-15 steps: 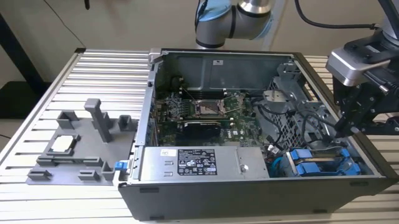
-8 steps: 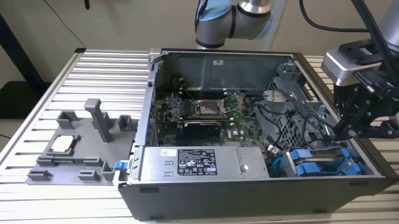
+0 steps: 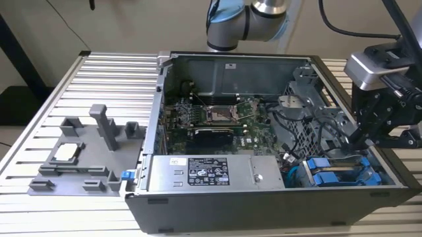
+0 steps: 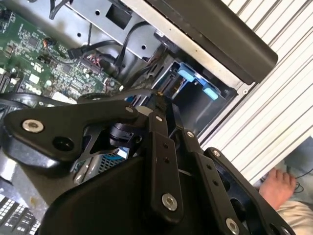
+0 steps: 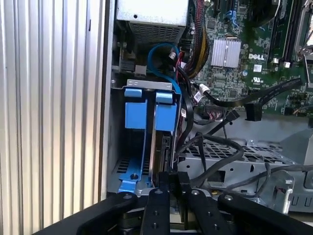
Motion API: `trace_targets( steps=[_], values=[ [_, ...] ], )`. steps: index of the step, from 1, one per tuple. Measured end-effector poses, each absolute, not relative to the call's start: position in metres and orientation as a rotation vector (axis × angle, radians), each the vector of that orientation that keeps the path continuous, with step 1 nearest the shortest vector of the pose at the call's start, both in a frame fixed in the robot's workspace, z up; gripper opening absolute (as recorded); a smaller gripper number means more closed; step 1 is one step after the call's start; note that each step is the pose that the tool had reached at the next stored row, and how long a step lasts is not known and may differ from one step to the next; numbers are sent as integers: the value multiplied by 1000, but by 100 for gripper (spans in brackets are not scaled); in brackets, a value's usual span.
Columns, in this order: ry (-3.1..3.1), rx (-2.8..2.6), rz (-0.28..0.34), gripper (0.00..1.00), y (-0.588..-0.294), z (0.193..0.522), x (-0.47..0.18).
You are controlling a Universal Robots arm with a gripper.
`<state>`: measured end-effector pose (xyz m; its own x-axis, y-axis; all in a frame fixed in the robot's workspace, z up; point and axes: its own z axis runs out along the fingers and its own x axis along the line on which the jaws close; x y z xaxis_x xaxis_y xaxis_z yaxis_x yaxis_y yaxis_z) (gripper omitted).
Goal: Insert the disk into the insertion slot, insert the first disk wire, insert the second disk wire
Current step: 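Insert the first disk wire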
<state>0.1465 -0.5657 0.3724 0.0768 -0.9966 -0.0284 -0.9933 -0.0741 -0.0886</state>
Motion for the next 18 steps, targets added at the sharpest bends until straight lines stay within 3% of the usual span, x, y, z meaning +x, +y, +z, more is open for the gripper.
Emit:
trace_targets(
  steps=[18],
  values=[
    [2107,-2210,-32,19,-571,352,155]
  ],
)
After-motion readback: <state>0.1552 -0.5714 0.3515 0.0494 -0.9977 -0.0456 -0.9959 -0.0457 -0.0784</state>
